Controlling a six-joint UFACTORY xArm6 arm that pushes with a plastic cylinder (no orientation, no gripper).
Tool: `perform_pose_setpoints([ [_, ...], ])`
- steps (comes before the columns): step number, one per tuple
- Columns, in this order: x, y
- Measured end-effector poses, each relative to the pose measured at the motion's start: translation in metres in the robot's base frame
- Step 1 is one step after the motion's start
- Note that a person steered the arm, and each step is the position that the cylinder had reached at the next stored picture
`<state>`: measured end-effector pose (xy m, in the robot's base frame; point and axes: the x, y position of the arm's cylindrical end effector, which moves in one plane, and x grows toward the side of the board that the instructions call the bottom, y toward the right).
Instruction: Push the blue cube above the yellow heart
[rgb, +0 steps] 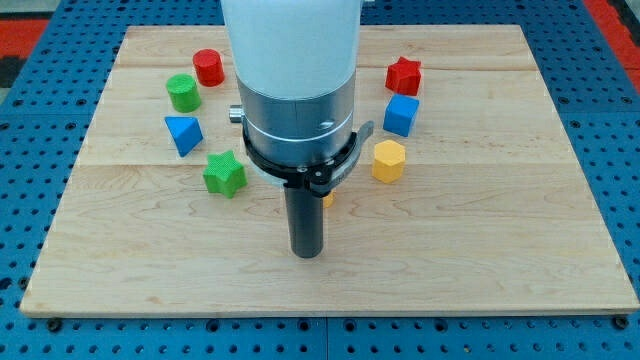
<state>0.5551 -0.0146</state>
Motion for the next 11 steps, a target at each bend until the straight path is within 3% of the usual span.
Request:
perform_pose_setpoints([
  [1, -0.001, -0.005],
  [2, 0.007, 0.037],
  [3, -0.025, 0.129],
  [4, -0.089, 0.148],
  [5, -0.147, 0.115],
  [6, -0.167, 0.076],
  [7, -0.159, 0.126],
  [8, -0.183, 0.133],
  [9, -0.223, 0.177],
  [10, -0.236, 0.159],
  [11, -0.201, 0.069],
])
